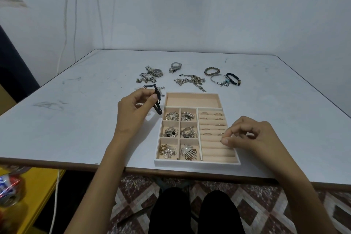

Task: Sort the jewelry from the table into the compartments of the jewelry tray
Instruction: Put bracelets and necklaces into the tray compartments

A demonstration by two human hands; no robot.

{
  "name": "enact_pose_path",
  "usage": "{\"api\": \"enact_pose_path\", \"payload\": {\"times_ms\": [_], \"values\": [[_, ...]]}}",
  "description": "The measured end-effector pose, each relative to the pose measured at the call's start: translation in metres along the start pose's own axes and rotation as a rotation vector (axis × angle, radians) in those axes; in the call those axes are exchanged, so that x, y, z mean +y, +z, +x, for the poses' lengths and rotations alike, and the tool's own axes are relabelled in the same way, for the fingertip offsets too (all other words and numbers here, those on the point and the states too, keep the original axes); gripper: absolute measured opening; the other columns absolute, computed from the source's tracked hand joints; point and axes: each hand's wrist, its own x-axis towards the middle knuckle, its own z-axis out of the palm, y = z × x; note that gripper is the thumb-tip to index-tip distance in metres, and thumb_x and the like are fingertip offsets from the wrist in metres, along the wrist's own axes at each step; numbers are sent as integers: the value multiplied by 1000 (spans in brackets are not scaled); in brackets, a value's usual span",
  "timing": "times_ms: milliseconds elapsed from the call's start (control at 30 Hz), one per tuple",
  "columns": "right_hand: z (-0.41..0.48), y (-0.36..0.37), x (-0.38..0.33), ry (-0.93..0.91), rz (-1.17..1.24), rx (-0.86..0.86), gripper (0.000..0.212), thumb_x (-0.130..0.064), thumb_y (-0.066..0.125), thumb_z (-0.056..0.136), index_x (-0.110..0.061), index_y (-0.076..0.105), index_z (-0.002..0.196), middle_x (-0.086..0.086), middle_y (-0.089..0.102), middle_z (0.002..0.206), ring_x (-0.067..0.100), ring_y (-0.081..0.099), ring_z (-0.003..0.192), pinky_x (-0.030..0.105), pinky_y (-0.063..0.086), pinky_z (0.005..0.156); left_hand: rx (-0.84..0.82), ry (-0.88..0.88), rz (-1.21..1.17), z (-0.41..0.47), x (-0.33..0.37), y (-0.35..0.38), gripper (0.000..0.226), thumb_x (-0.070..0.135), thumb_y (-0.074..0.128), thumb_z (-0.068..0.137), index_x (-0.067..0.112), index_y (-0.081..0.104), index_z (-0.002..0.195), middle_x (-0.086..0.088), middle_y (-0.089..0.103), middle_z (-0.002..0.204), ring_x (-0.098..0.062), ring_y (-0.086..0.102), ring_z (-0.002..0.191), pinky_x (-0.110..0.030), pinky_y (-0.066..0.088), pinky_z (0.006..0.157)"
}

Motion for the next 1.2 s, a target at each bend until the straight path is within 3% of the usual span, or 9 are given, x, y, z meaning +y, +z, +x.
{"api": "enact_pose_path", "payload": {"times_ms": [67, 233, 367, 600, 800, 967, 1033, 1100, 1200], "values": [[2, 1, 0, 24, 20, 3, 11, -5, 80, 67, -14, 75, 65, 13, 57, 79, 15, 46, 67, 24, 38, 68, -1, -5, 2, 0, 0, 0, 13, 20, 66, 88, 13, 71, 97, -5, 69, 87, -4, 57, 75, -8, 44, 63], [0, -3, 3, 69, 40, -46, 7, -14, 76, 77, -19, 72, 78, -5, 56, 70, 15, 44, 65, 7, 36, 58, 2, -19, -14, -2, 2, 2, 7, 19, 66, 88, 17, 71, 93, -2, 68, 84, -1, 55, 70, -7, 42, 64], [-1, -6, 6, 82, 115, -29, 5, -13, 72, 82, -16, 69, 85, -5, 54, 70, 18, 40, 65, 7, 36, 56, -12, -7, 0, 0, 1, 1, 6, 19, 66, 87, 22, 70, 90, 1, 67, 82, 0, 55, 70, -7, 42, 65], [1, -3, 7, 89, 100, -13, 12, -11, 77, 76, -12, 68, 83, -7, 54, 67, 7, 36, 53, 7, 32, 50, -21, -3, 14, 0, 0, 1, 6, 19, 67, 87, 21, 70, 92, -2, 68, 84, -4, 57, 74, -8, 44, 66], [2, -1, 10, 79, 103, 14, 14, -10, 78, 75, -14, 67, 82, -5, 56, 70, 8, 40, 55, 8, 35, 51, -29, -5, 13, 0, -1, 0, 7, 20, 67, 87, 19, 71, 93, -2, 68, 83, -5, 57, 74, -9, 44, 66], [-3, -2, 14, -40, -53, 275, 11, -14, 66, 88, -24, 68, 93, -11, 66, 98, 0, 58, 92, 8, 42, 76, -34, 0, 18, 0, -1, 1, 9, 19, 67, 87, 16, 71, 95, -2, 69, 83, -5, 57, 74, -9, 44, 65], [-3, -4, 22, -54, -254, 289, 21, -18, 58, 94, -27, 65, 112, -12, 58, 124, -1, 51, 116, 14, 37, 96, -47, 0, 15, 0, 0, 2, 8, 15, 66, 88, 16, 70, 95, -1, 67, 82, -3, 57, 73, -9, 44, 65], [0, -3, 29, 25, -489, 184, 37, -33, 46, 99, -28, 51, 135, -10, 41, 147, 5, 34, 136, 27, 24, 112, -75, 4, 19, 0, 1, 2, 13, 10, 63, 89, 15, 68, 100, 1, 65, 79, -2, 58, 74, -10, 45, 67], [5, 1, 36, 137, -771, 24, 51, -44, 28, 101, -29, 29, 149, -6, 19, 159, 9, 12, 147, 34, 4, 119, -119, -3, 3, -3, 3, 3, 17, 8, 60, 91, 15, 69, 103, 0, 69, 84, -10, 62, 82, -24, 49, 78]]}}
